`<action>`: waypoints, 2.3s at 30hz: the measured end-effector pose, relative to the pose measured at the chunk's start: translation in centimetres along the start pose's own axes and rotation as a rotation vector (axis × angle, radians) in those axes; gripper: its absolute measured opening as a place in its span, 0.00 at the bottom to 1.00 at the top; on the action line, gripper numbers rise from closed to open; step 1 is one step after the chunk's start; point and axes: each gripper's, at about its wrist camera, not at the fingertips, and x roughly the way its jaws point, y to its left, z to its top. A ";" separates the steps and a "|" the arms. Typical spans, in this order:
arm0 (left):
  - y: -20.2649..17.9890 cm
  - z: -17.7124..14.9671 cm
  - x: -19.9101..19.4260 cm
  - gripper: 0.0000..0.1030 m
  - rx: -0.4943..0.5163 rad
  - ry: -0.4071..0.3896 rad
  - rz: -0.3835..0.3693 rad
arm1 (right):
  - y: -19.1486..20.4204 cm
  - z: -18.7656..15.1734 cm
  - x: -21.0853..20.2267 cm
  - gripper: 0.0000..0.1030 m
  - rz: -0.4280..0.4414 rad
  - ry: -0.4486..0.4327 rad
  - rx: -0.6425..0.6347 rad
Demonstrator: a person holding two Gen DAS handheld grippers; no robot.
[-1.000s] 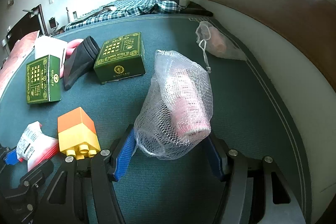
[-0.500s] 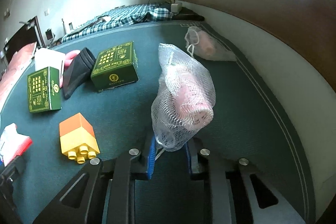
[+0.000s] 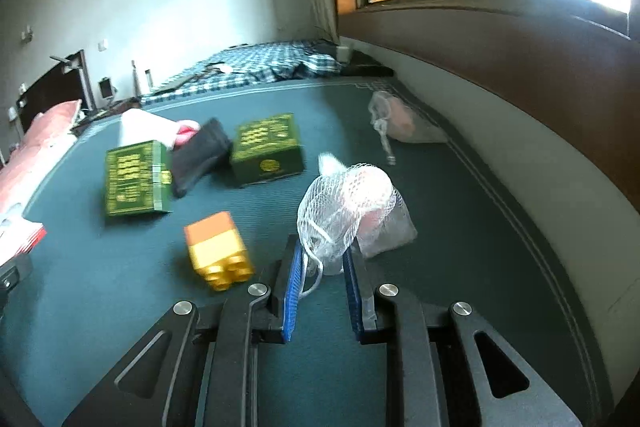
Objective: Organize objects
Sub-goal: 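Lift and carry the snack bag and mesh bag with both tools over the clear basin, then open the left tool dropping the snack bag while the right tool releases the mesh bag into the basin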
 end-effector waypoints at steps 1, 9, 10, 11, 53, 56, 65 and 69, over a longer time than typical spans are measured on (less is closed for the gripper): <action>0.6 0.0 -0.3 0.47 -0.011 -0.005 0.007 | 0.5 -0.1 -0.4 0.21 0.009 -0.006 -0.006; 5.0 0.3 -2.3 0.47 -0.075 -0.051 0.068 | 4.5 0.7 -2.2 0.12 0.102 -0.048 -0.059; 5.6 0.4 -2.5 0.47 -0.082 -0.058 0.078 | 5.0 0.8 -2.5 0.11 0.113 -0.051 -0.063; 6.2 0.4 -2.7 0.47 -0.089 -0.064 0.087 | 5.5 0.9 -2.8 0.09 0.128 -0.057 -0.065; 17.3 -1.9 -2.5 0.73 -0.262 -0.016 0.253 | 0.9 -8.2 -5.2 0.72 0.082 0.243 -0.031; 17.3 -1.8 -2.7 0.73 -0.265 -0.021 0.253 | 1.6 -7.6 -5.8 0.72 0.118 0.205 -0.041; 18.2 -1.8 -3.1 0.73 -0.273 -0.033 0.273 | 9.8 -2.6 -6.1 0.72 0.352 0.069 -0.152; 19.0 -2.1 -3.3 0.73 -0.282 -0.033 0.284 | 14.9 -0.3 -5.6 0.72 0.478 0.046 -0.184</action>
